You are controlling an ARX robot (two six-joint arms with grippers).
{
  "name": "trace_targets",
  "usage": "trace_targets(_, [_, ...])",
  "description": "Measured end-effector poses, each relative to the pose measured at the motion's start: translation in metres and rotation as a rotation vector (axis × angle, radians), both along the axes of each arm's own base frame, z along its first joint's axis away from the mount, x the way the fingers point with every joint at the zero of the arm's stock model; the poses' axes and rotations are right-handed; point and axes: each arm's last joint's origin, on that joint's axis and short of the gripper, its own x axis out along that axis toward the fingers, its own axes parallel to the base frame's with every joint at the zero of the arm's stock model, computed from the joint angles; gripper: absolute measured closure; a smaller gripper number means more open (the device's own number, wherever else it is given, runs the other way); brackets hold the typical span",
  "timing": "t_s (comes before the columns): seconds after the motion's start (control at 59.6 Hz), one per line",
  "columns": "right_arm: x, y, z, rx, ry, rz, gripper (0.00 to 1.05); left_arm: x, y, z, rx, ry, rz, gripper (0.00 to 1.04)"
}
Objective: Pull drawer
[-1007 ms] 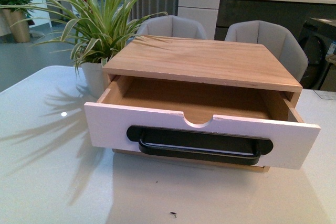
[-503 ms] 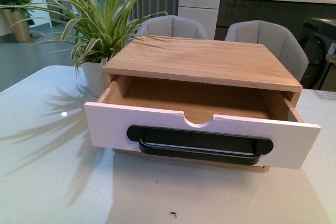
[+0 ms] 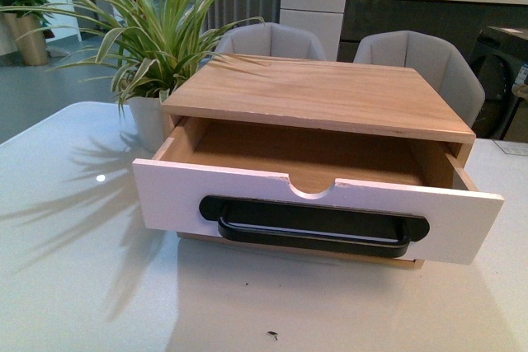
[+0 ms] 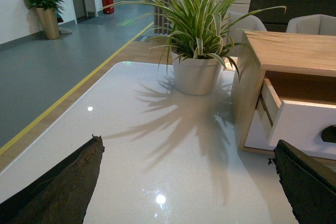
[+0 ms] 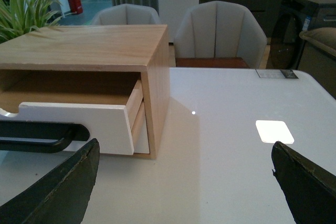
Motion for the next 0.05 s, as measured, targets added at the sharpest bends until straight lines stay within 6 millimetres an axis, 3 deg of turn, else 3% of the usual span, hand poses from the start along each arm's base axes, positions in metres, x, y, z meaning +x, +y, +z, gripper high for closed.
trace_targets(0.05, [0.0,0.0,0.0,0.0,0.0,0.0,0.09,0.0,0.0,0.0,0.0,0.0,0.0,0.07])
